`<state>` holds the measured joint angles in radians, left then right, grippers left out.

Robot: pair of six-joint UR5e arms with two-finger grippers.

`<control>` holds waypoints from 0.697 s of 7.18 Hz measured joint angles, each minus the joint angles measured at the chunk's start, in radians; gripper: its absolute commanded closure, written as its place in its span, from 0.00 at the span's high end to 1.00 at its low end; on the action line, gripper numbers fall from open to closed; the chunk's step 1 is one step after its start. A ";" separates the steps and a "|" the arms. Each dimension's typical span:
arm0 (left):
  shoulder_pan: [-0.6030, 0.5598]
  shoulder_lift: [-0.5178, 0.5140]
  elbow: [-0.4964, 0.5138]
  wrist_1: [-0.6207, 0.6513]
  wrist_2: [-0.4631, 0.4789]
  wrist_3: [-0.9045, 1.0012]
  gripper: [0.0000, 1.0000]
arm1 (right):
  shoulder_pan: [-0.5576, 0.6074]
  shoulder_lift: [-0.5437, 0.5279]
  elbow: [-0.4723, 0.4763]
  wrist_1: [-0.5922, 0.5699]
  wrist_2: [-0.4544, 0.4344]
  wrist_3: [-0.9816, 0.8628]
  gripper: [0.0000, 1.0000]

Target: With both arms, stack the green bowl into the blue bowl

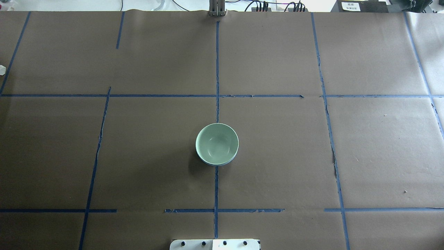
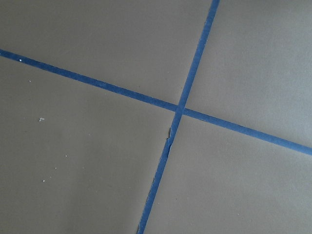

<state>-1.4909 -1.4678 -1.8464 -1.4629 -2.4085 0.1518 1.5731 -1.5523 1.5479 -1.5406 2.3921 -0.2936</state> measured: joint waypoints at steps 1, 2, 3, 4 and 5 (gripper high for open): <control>-0.001 0.024 0.001 0.011 -0.007 0.002 1.00 | -0.007 0.001 0.004 -0.008 0.002 -0.002 1.00; -0.001 0.035 0.003 0.012 -0.010 0.004 1.00 | -0.012 0.000 0.006 -0.016 0.003 -0.002 1.00; -0.001 0.039 0.004 0.008 -0.011 0.004 1.00 | -0.016 -0.003 0.008 -0.019 0.003 -0.002 1.00; -0.001 0.040 0.003 0.007 -0.012 0.005 1.00 | -0.022 -0.006 0.012 -0.021 0.001 -0.002 1.00; -0.001 0.042 0.004 0.006 -0.012 0.004 1.00 | -0.035 -0.009 0.035 -0.043 -0.001 -0.002 1.00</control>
<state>-1.4924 -1.4260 -1.8429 -1.4565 -2.4206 0.1558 1.5385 -1.5611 1.5825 -1.5835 2.3906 -0.2960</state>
